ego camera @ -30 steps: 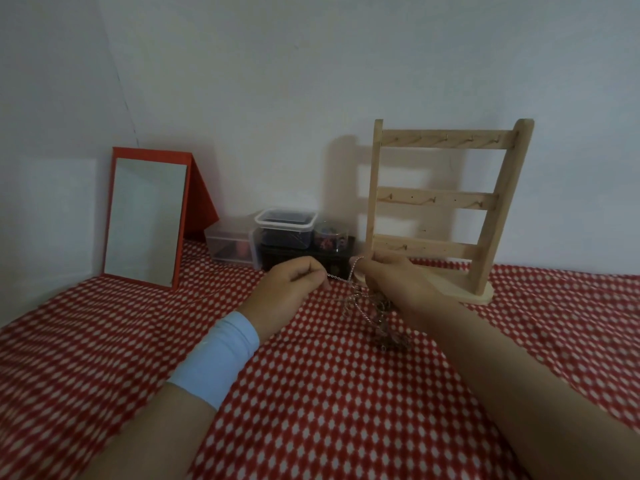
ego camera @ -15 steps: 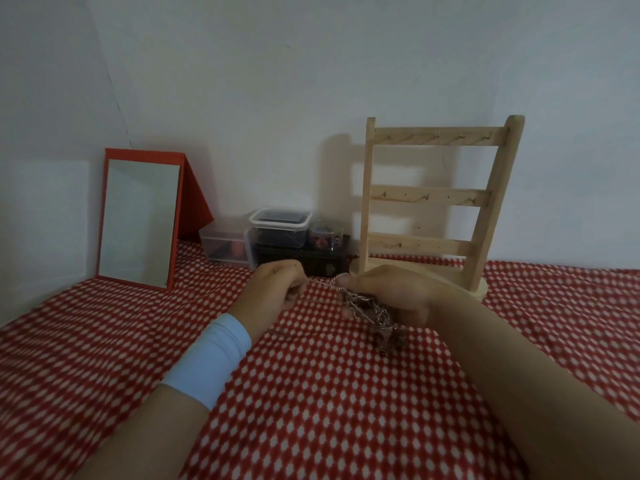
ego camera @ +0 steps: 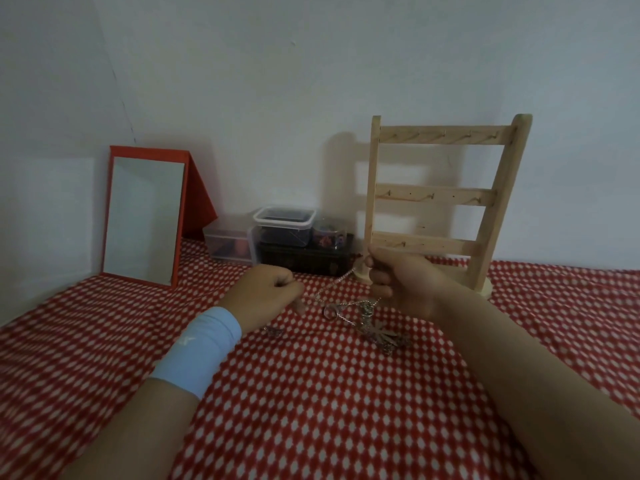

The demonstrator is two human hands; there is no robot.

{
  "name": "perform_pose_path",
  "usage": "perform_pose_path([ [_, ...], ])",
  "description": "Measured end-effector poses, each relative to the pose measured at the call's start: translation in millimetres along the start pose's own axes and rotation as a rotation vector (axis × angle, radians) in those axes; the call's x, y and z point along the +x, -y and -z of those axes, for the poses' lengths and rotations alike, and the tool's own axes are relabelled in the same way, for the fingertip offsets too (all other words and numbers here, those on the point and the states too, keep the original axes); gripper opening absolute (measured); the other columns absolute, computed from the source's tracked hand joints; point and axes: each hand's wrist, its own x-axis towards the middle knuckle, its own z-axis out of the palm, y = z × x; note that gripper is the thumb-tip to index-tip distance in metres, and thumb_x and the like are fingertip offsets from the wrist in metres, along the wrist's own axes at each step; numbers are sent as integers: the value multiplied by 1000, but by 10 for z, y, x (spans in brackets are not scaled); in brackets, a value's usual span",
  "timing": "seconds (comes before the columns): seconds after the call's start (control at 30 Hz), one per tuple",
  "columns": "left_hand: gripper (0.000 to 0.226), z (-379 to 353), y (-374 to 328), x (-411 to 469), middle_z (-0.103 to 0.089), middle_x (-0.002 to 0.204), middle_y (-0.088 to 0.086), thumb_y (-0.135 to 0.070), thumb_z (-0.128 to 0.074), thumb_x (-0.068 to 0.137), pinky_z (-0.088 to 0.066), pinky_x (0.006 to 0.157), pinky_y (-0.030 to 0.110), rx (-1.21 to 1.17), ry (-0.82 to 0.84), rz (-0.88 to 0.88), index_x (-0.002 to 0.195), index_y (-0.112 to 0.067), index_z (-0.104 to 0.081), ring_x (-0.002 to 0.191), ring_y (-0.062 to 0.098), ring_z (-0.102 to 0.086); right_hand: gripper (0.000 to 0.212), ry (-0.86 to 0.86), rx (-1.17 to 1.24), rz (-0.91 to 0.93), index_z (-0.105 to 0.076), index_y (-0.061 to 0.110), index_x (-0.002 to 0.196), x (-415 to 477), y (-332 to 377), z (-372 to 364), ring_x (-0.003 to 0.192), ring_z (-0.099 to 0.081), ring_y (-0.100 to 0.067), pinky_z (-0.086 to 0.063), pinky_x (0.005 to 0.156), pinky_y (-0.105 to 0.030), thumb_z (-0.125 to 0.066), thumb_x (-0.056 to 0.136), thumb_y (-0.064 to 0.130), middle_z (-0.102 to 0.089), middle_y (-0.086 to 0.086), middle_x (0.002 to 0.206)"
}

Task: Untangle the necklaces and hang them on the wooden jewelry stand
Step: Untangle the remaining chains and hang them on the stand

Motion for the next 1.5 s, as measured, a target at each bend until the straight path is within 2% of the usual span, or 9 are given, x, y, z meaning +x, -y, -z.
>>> perform_pose_path([
  [0.23,38,44,53,2,-56,55,-1,-21,-62,87,-47,67,31,132,110,39,51,-17,-53,56,8,-52,36,-316,-920,-18,-70,7,105,95,-74,-131,61,-67,-17,-54,49,-23,-53,103,39,-68,-7,91],
  [0.43,40,51,98,15,-54,61,0,-32,-59,90,-42,66,30,347,222,135,53,-19,-51,62,13,-51,34,-479,-1198,64,-61,14,96,138,-155,-141,82,-62,-19,-51,73,-29,-46,105,44,-61,-3,86],
  [0.63,13,11,88,-28,-66,91,-8,-38,-71,81,-51,82,26,506,417,182,76,-29,-63,88,11,-60,25,-467,-1492,76,-67,17,120,187,-238,-135,103,-61,-21,-53,91,-31,-63,96,26,-65,-3,113],
  [0.77,36,36,46,-21,-54,118,-6,-38,-71,77,-47,96,34,688,276,39,109,-35,-55,110,17,-51,30,-258,-1417,418,-72,28,115,84,-227,-252,117,-54,-17,-47,100,-27,-65,90,12,-59,3,124],
  [0.9,37,-221,-41,-41,-56,121,-8,-48,-64,85,-47,97,33,452,248,-106,119,-34,-62,109,11,-53,12,-69,-1368,295,-69,31,92,-20,-53,-295,99,-61,-10,-51,83,-22,-64,92,19,-63,14,97],
  [1.07,22,-362,35,-43,-65,96,-12,-47,-63,89,-50,84,29,379,205,-105,95,-28,-71,91,9,-60,48,124,-1582,-126,-64,30,115,-106,104,-107,105,-55,-10,-48,98,-32,-81,77,54,-60,12,114],
  [1.33,37,-144,15,-37,-69,98,-2,-51,-49,95,-51,83,30,712,253,151,95,-21,-71,88,14,-62,71,157,-1402,64,-46,29,146,-70,33,37,115,-48,-8,-41,98,-24,-80,84,33,-47,16,122],
  [1.4,28,-144,-27,-16,-65,111,-3,-43,-55,91,-51,89,32,809,151,70,107,-23,-66,98,15,-60,64,132,-1309,139,-50,27,144,-58,19,74,114,-53,-8,-45,103,-26,-76,86,21,-51,15,126],
  [1.5,38,-245,-202,78,-57,126,-6,-37,-60,91,-44,102,32,429,108,-66,127,-26,-55,116,13,-53,27,87,-1083,229,-73,21,116,-37,5,153,91,-69,-5,-55,84,-20,-74,90,14,-73,8,102],
])
